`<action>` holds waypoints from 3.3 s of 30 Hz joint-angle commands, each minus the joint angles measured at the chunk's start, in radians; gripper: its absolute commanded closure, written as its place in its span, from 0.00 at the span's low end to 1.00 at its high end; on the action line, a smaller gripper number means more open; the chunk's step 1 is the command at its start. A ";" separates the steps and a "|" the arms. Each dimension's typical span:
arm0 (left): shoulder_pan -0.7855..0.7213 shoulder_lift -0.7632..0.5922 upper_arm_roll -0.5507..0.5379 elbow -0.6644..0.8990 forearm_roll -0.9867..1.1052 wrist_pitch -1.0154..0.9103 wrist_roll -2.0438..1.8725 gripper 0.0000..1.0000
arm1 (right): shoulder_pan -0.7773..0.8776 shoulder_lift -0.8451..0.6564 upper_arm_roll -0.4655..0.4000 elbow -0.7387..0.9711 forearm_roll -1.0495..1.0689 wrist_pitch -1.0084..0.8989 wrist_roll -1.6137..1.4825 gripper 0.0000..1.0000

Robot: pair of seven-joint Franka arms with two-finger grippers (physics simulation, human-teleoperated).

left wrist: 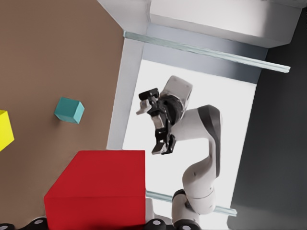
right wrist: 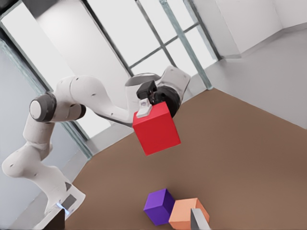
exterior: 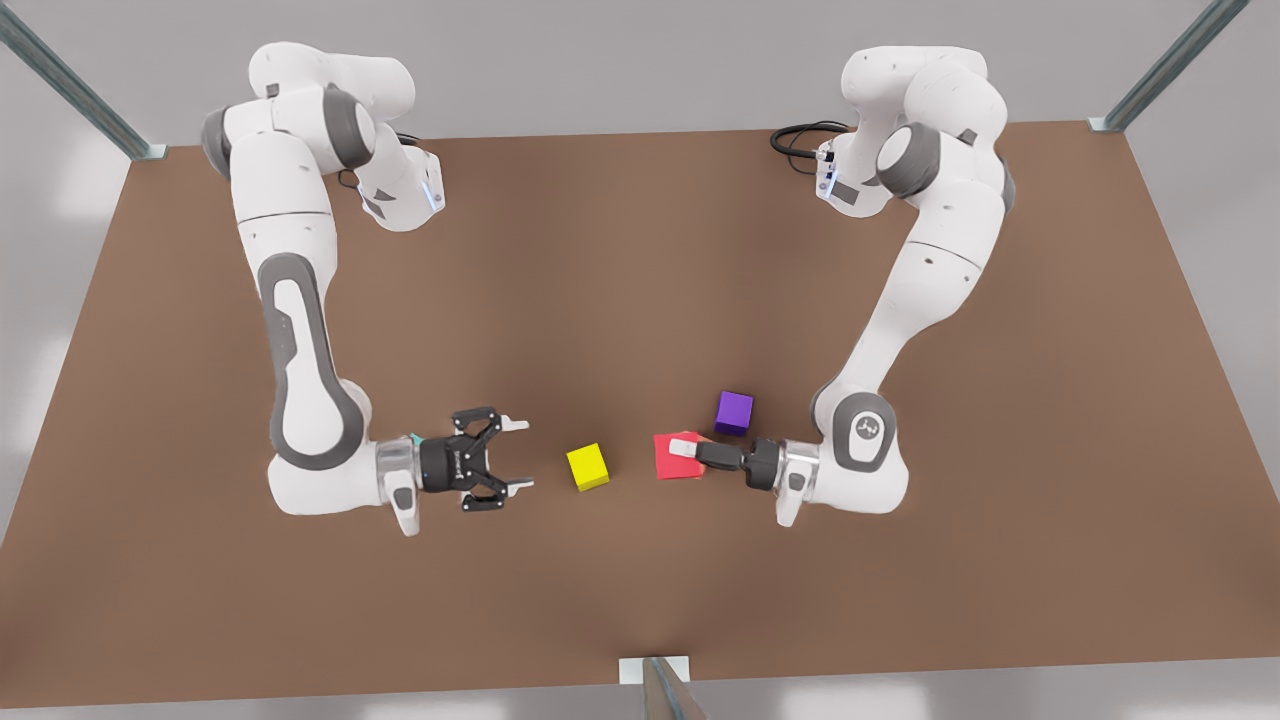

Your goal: Pick up red wooden cube and pass to hand red wooden cube and place in blue wooden cube

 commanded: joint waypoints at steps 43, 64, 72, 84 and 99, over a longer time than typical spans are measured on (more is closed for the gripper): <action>-0.074 0.017 -0.013 0.009 -0.051 0.087 -0.173 0.35 | 0.051 0.077 0.167 -0.011 0.217 0.259 -0.909 0.00; -0.072 0.014 -0.012 0.007 -0.016 0.087 -0.047 0.35 | 0.067 0.094 0.182 0.012 0.240 0.343 -0.872 0.00; -0.068 0.014 -0.010 0.006 -0.016 0.084 -0.043 0.35 | 0.072 0.095 0.196 0.005 0.240 0.368 -0.840 0.00; -0.062 0.016 -0.007 0.006 -0.014 0.073 -0.035 0.36 | 0.066 0.094 0.208 -0.005 0.239 0.358 -0.840 0.00; -0.043 0.013 -0.007 0.006 -0.001 0.058 -0.038 0.36 | 0.067 0.092 0.219 0.000 0.239 0.351 -0.820 0.00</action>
